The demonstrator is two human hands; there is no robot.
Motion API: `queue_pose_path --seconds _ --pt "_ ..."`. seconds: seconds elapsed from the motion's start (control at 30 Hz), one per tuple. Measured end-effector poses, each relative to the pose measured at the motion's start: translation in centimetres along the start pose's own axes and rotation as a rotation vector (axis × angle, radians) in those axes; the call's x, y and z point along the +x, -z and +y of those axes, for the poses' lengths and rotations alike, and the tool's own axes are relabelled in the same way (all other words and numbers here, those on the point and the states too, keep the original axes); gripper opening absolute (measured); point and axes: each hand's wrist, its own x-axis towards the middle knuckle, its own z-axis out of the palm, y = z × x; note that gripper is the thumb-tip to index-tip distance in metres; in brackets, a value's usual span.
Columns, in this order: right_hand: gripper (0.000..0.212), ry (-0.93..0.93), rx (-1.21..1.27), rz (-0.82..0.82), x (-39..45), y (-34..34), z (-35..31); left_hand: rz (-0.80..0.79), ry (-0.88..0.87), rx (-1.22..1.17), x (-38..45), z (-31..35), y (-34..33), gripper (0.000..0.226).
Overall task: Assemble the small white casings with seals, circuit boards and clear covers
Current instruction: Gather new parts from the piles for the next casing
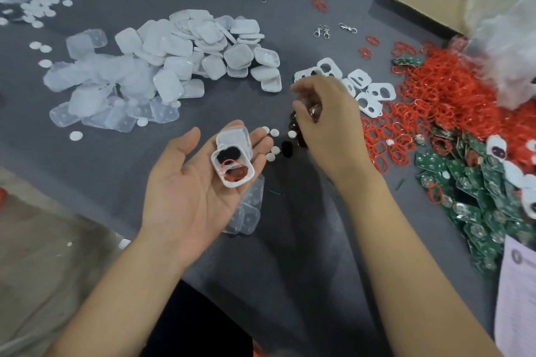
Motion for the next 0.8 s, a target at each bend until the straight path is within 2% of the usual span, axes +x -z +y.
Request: queue_pose_path --seconds 0.07,0.2,0.37,0.63,0.8 --pt "0.029 0.004 -0.026 -0.002 -0.2 -0.2 -0.1 0.002 -0.006 0.012 0.1 0.1 0.0 0.059" --pt "0.022 0.104 -0.335 -0.259 -0.9 -0.6 -0.1 -0.005 -0.006 0.0 0.1 0.2 0.1 0.059" --pt "0.016 0.133 -0.455 -0.285 -0.9 -0.7 -1.1 -0.007 0.001 -0.01 0.0 0.0 -0.1 0.058" --pt "0.006 0.052 -0.238 -0.057 -3.4 0.5 0.2 0.023 -0.013 0.01 -1.0 -0.8 -0.9 0.06" --pt "0.012 -0.018 0.102 0.182 -8.0 1.3 -0.2 -0.004 0.019 0.022 -2.0 -1.8 -1.7 0.062"
